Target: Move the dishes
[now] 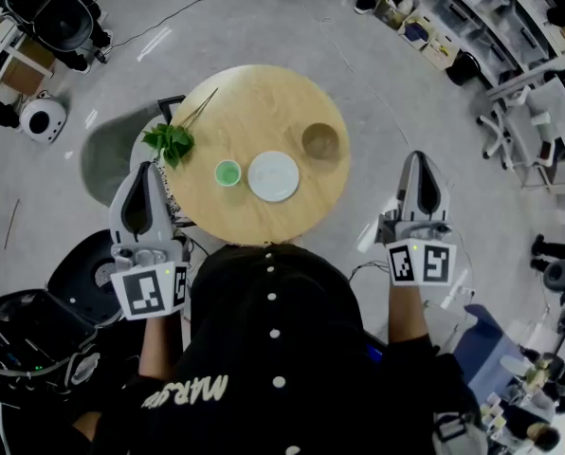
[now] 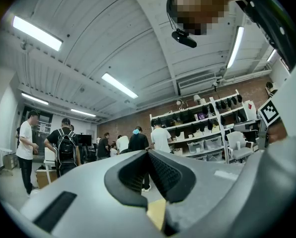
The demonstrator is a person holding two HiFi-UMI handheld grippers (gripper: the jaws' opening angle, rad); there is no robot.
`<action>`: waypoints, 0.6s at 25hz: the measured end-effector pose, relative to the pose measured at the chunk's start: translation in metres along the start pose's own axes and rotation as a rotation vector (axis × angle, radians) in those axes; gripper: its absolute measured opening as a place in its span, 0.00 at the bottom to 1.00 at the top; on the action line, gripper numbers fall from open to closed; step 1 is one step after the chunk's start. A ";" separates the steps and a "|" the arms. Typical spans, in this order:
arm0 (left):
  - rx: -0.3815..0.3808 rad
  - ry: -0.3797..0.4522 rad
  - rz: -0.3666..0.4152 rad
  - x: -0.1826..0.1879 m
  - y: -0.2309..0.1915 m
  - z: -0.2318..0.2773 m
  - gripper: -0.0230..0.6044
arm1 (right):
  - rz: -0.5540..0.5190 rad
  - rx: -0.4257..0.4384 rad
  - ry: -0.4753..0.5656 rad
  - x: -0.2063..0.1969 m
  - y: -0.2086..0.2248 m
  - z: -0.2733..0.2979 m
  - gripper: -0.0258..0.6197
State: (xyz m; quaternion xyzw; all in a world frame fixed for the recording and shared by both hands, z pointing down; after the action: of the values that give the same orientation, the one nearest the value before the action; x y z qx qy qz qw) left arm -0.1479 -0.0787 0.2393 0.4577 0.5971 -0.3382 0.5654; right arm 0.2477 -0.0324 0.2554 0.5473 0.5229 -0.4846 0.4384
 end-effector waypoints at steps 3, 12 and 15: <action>0.000 0.012 0.011 0.003 0.001 0.000 0.04 | 0.005 0.005 0.000 0.000 -0.001 0.001 0.03; -0.010 0.013 0.002 0.004 0.001 0.005 0.04 | -0.010 0.009 0.005 0.004 -0.007 0.011 0.03; -0.015 0.013 0.000 0.004 -0.001 0.010 0.04 | -0.008 0.008 0.007 0.006 -0.009 0.015 0.03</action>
State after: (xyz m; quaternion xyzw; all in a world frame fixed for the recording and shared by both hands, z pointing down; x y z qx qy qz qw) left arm -0.1451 -0.0875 0.2334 0.4556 0.6031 -0.3309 0.5649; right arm 0.2379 -0.0461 0.2476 0.5486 0.5246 -0.4866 0.4326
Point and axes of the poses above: the fingertips, and each gripper's own axes: z forward along the fingers, y to its right, x out of its top, the point moved 2 cm from there along -z, backward along the fingers, and after that the axes turned 3 degrees about y, right-handed, at the moved point
